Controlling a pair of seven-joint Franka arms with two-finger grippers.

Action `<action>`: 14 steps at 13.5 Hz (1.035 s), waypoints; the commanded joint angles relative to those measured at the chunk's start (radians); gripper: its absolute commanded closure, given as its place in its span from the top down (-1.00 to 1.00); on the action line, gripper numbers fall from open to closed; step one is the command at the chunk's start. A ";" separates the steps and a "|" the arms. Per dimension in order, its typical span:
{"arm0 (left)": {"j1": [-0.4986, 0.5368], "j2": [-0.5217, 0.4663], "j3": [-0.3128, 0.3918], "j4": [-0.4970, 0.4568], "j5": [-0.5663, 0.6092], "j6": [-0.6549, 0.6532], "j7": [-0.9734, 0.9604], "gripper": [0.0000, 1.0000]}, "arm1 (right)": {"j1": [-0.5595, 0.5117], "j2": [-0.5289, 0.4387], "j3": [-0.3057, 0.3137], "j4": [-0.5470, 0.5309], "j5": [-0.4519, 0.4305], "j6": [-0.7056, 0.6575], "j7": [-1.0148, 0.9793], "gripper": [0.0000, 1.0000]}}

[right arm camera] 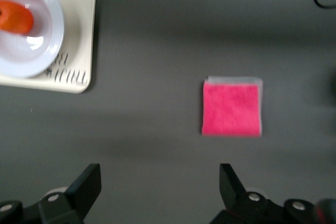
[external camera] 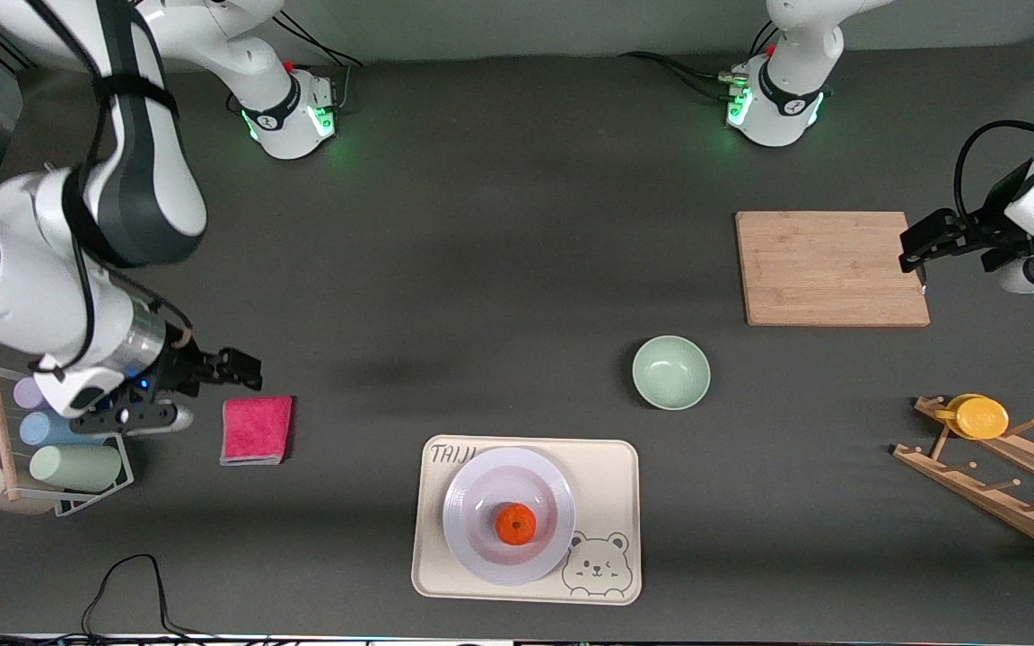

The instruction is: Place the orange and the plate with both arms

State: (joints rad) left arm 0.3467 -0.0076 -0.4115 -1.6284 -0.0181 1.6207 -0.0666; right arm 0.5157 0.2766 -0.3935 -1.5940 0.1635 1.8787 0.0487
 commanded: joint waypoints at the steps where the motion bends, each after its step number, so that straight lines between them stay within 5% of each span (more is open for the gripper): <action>1: 0.009 -0.032 -0.001 -0.024 -0.016 0.010 0.013 1.00 | 0.041 -0.115 -0.007 -0.049 -0.102 -0.099 0.063 1.00; 8: 0.008 -0.034 -0.001 -0.024 -0.016 0.005 0.013 1.00 | 0.012 -0.114 -0.105 0.002 -0.067 -0.242 0.072 1.00; 14: 0.008 -0.035 -0.003 -0.021 -0.016 0.004 0.014 1.00 | 0.012 -0.123 -0.116 0.025 -0.053 -0.254 0.054 1.00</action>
State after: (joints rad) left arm 0.3467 -0.0099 -0.4132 -1.6281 -0.0190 1.6206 -0.0666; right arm 0.5231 0.1601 -0.5062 -1.5917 0.0984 1.6440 0.0897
